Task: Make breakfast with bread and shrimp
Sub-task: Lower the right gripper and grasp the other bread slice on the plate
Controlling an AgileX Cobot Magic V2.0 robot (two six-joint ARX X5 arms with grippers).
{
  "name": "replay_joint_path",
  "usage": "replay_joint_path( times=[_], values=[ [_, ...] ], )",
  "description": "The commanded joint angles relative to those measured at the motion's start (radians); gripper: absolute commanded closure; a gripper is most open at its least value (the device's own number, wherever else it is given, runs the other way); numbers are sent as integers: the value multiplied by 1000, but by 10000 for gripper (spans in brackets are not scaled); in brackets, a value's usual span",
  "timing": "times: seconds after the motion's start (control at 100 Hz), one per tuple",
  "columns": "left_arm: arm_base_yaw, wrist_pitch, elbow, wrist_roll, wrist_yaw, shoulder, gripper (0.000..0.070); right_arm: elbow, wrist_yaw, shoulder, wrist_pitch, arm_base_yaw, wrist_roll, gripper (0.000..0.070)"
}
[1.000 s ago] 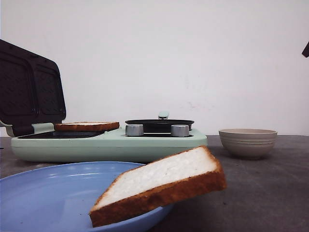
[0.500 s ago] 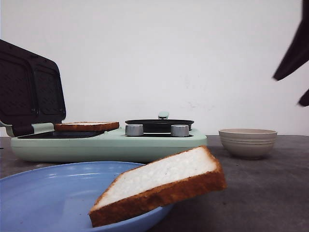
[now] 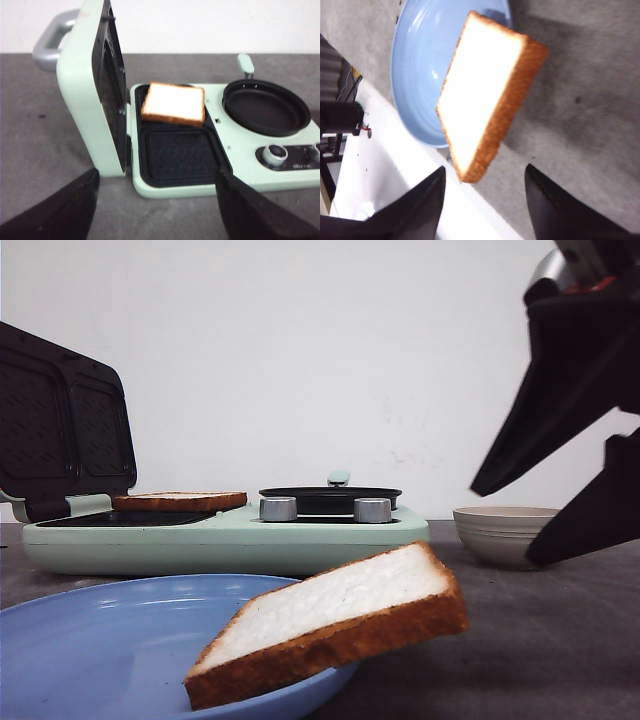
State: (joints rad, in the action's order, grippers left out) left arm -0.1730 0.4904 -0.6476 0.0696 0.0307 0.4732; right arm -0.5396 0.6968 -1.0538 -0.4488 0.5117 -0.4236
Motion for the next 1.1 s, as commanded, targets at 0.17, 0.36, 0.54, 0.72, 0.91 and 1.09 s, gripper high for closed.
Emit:
replay_joint_path(
  times=[0.17, 0.36, 0.54, 0.72, 0.91, 1.09],
  values=[
    [0, -8, -3, -5, 3, 2, 310, -2, 3, -81, 100, 80, -66, 392],
    [0, -8, -3, -5, 3, 2, 310, -2, -14, -148, 158, 134, -91, 392],
    [0, -8, -3, -5, 3, 2, 310, -2, -43, -161, 161, 153, -91, 392],
    [0, -9, -3, -6, 3, 2, 310, -2, -47, -161, 160, 153, -90, 392],
    [0, -9, -3, -6, 3, 2, 310, -2, -51, -162, 161, 153, -89, 392],
    [0, -9, -3, -6, 3, 2, 310, -2, -61, -185, 190, 153, -92, 392]
  ],
)
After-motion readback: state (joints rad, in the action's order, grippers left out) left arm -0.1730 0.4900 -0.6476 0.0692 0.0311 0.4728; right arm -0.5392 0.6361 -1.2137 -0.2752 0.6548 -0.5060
